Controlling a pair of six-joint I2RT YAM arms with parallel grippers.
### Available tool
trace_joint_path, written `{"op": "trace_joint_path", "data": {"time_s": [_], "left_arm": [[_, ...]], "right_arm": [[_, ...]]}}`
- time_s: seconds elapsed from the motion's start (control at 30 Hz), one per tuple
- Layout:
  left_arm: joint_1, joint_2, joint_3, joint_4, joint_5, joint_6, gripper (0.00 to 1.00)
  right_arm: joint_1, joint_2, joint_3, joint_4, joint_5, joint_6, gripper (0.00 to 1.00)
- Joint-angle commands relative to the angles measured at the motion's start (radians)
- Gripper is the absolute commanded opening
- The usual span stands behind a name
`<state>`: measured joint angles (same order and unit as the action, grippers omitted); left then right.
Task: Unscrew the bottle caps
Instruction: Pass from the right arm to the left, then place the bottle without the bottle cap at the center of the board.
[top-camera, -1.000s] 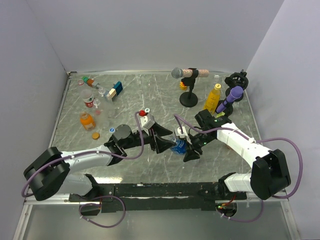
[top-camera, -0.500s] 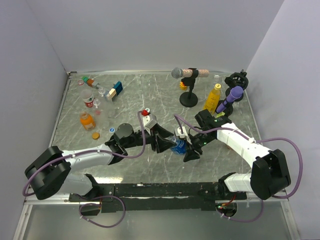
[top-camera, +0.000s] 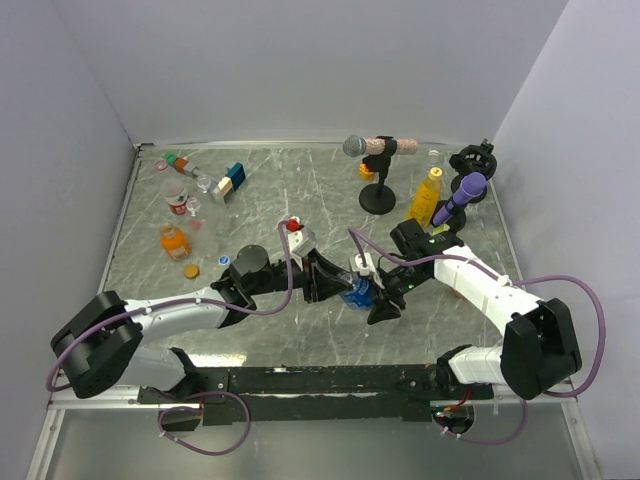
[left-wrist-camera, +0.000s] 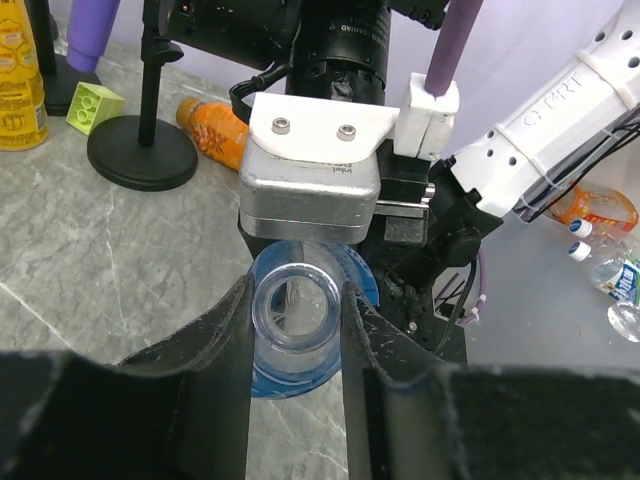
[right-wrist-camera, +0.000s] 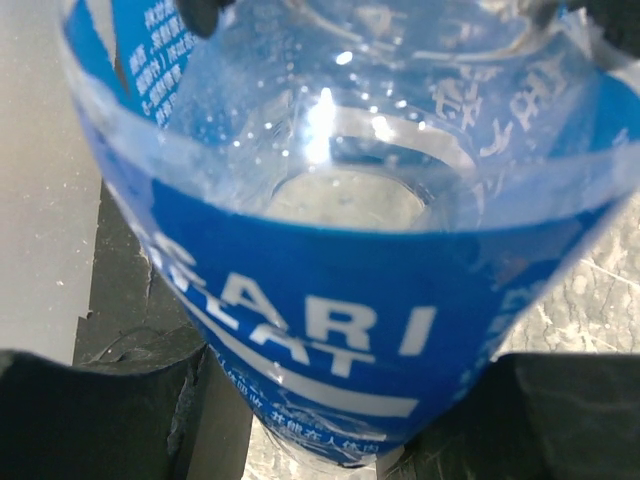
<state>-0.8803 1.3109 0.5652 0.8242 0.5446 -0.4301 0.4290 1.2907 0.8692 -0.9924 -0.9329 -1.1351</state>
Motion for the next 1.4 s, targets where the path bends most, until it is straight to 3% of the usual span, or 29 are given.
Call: {"op": "trace_joint_path", "data": {"time_s": [0.0,0.13,0.27,0.37,0.4,0.43,0.7,1.0,1.17,1.37], "left_arm": [[-0.005,-0.005,0.035,0.026,0.014,-0.027,0.01],[-0.005,-0.027,0.015,0.041,-0.006,-0.030,0.01],[-0.005,-0.067,0.001,0.013,-0.012,-0.026,0.01],[-0.005,-0.122,-0.017,-0.037,-0.031,-0.012,0.01],[-0.003,-0.145,-0.025,-0.060,-0.040,-0.006,0.01],[-0.003,-0.168,-0.031,-0.077,-0.046,-0.003,0.01],[0.001,-0.341,-0.025,-0.383,-0.159,0.054,0.01],[0.092,-0.438,0.218,-0.945,-0.396,0.146,0.01],[0.156,-0.372,0.375,-1.071,-0.586,0.194,0.01],[0.241,-0.133,0.613,-1.183,-0.773,0.200,0.00]], "right_arm": [[-0.004,-0.011,0.034,0.008,-0.044,-0.029,0.30],[-0.004,-0.014,0.033,0.023,-0.040,-0.012,0.34],[-0.006,-0.018,0.047,0.043,-0.030,0.061,0.47],[-0.012,-0.028,0.068,0.058,-0.040,0.128,0.69],[-0.015,-0.036,0.073,0.067,-0.037,0.153,0.80],[-0.018,-0.039,0.079,0.066,-0.040,0.162,0.99],[-0.068,-0.093,0.088,0.077,-0.044,0.189,0.99],[-0.133,-0.189,0.062,0.135,0.011,0.221,0.99],[-0.134,-0.191,0.054,0.146,0.026,0.224,0.99],[-0.134,-0.168,0.044,0.167,0.072,0.242,0.99]]}}
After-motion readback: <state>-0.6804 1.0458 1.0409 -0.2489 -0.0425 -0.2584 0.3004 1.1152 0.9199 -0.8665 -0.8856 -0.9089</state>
